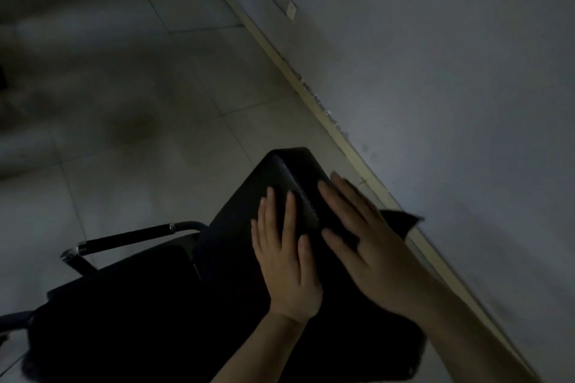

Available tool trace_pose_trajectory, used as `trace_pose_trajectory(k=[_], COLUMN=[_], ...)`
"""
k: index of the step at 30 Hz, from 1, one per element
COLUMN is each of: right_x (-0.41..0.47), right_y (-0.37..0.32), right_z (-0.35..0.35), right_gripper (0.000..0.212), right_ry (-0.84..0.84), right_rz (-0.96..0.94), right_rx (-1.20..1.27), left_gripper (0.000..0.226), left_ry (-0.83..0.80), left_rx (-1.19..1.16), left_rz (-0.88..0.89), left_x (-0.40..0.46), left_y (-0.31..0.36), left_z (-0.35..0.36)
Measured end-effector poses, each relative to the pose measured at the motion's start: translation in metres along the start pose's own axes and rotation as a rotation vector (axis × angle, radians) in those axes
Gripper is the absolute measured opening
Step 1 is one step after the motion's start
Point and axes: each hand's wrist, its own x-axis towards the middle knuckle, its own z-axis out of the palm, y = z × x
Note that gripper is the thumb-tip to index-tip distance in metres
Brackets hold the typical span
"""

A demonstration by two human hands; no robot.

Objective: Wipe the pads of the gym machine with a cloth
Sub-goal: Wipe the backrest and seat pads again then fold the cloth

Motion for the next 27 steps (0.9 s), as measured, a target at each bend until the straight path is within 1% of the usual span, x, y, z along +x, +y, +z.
trace_pose_trajectory(k=[4, 6, 7, 10, 11, 13, 16, 17, 18, 19, 21, 22, 23, 24, 25, 27], right_x=[0.082, 0.121, 0.139, 0.176, 0.180, 0.172, 0.149, 0.146, 0.148, 0.152, 0.172, 0.182, 0.188, 0.194, 0.199, 0.204], right_y=[-0.012, -0.023, -0.028, -0.051, -0.055, -0.064, -0.080, -0.085, -0.091, -0.097, -0.100, -0.100, -0.096, -0.092, -0.091, -0.088], right_z=[-0.006, -0.010, -0.011, -0.011, -0.011, -0.015, -0.024, -0.024, -0.020, -0.013, 0.014, 0.030, 0.046, 0.065, 0.084, 0.125], right_gripper=[0.059, 0.053, 0.049, 0.043, 0.044, 0.050, 0.054, 0.053, 0.050, 0.047, 0.047, 0.045, 0.042, 0.038, 0.035, 0.018], right_ry=[-0.009, -0.075, -0.134, -0.382, -0.429, -0.445, -0.361, -0.360, -0.384, -0.420, -0.438, -0.441, -0.456, -0.499, -0.550, -0.600], right_rz=[0.031, 0.043, 0.060, 0.163, 0.178, 0.195, 0.223, 0.231, 0.236, 0.251, 0.366, 0.407, 0.420, 0.421, 0.424, 0.433], right_rx=[0.084, 0.047, 0.014, -0.170, -0.243, -0.388, -0.615, -0.666, -0.697, -0.689, -0.681, -0.714, -0.772, -0.839, -0.902, -0.963], left_gripper=[0.048, 0.048, 0.049, 0.049, 0.049, 0.049, 0.053, 0.054, 0.054, 0.052, 0.050, 0.052, 0.057, 0.065, 0.073, 0.097], left_ry=[0.007, 0.003, -0.006, -0.036, -0.050, -0.083, -0.149, -0.135, -0.103, -0.051, 0.043, 0.064, 0.047, -0.009, -0.099, -0.333], left_rx=[0.001, 0.015, 0.015, 0.004, 0.002, 0.002, 0.008, 0.000, -0.006, 0.000, 0.040, 0.121, 0.250, 0.400, 0.545, 0.773], left_rz=[0.003, -0.007, -0.010, -0.013, -0.011, 0.002, 0.064, 0.035, -0.049, -0.177, -0.419, -0.489, -0.526, -0.566, -0.630, -0.761], left_x=[-0.001, 0.000, 0.000, 0.000, 0.000, 0.001, 0.002, 0.005, 0.007, 0.007, 0.005, 0.003, -0.002, -0.010, -0.019, -0.049], left_y=[-0.002, -0.003, -0.003, -0.001, -0.001, -0.004, -0.022, -0.031, -0.041, -0.054, -0.095, -0.118, -0.143, -0.169, -0.194, -0.239], left_z=[0.000, 0.000, -0.001, -0.003, -0.003, -0.008, -0.027, -0.035, -0.044, -0.054, -0.075, -0.085, -0.095, -0.107, -0.119, -0.143])
